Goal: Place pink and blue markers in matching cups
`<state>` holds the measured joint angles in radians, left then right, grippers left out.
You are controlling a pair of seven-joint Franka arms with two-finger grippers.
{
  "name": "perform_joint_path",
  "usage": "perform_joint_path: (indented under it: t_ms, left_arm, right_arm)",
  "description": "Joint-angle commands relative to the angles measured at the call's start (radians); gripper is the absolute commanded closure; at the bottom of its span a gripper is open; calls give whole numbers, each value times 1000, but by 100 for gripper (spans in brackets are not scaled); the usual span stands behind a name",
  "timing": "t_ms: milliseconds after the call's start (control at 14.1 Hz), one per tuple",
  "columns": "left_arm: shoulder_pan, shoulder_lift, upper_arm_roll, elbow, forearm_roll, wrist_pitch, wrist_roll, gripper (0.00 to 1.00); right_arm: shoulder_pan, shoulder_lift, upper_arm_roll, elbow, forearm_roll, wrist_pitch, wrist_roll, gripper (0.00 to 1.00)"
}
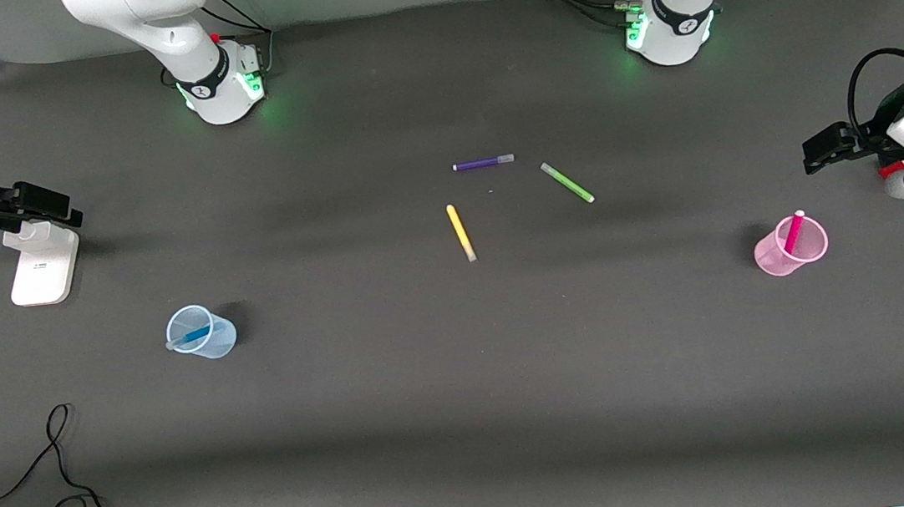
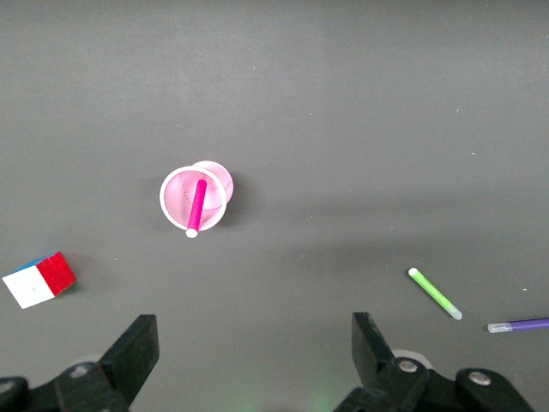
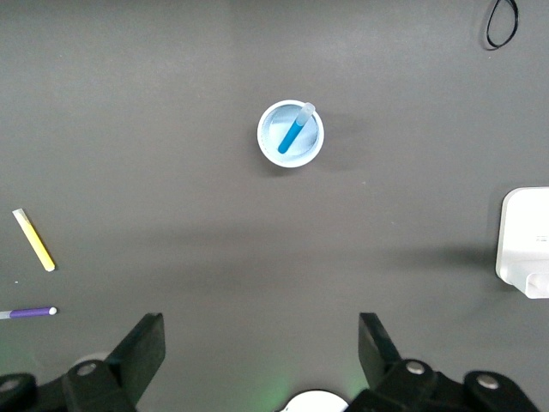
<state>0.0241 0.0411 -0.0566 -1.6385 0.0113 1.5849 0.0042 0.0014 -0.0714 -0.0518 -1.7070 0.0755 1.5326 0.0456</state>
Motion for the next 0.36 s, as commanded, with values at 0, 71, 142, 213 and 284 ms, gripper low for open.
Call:
perform_joint_path:
  t_ms: [0, 71, 142, 213, 284]
  left_arm:
    - [-15, -9, 12, 14, 16, -23, -9, 0]
    - [-15, -9, 12, 16, 16, -26, -9, 0]
    - [-16, -7, 12, 22, 18, -26, 2, 0]
    - [-16, -4, 12, 34, 18, -25, 3, 0]
    - [-16, 2, 12, 35, 18, -25, 3, 0]
  right_arm:
    - [6, 15, -10, 30, 24, -17, -9, 0]
    - [5, 15, -10, 32, 24, -17, -9, 0]
    - [2, 15, -10, 32, 24, -17, -9, 0]
    - [2, 15, -10, 32, 24, -17, -7, 0]
    - [0, 15, -10, 32, 24, -17, -7, 0]
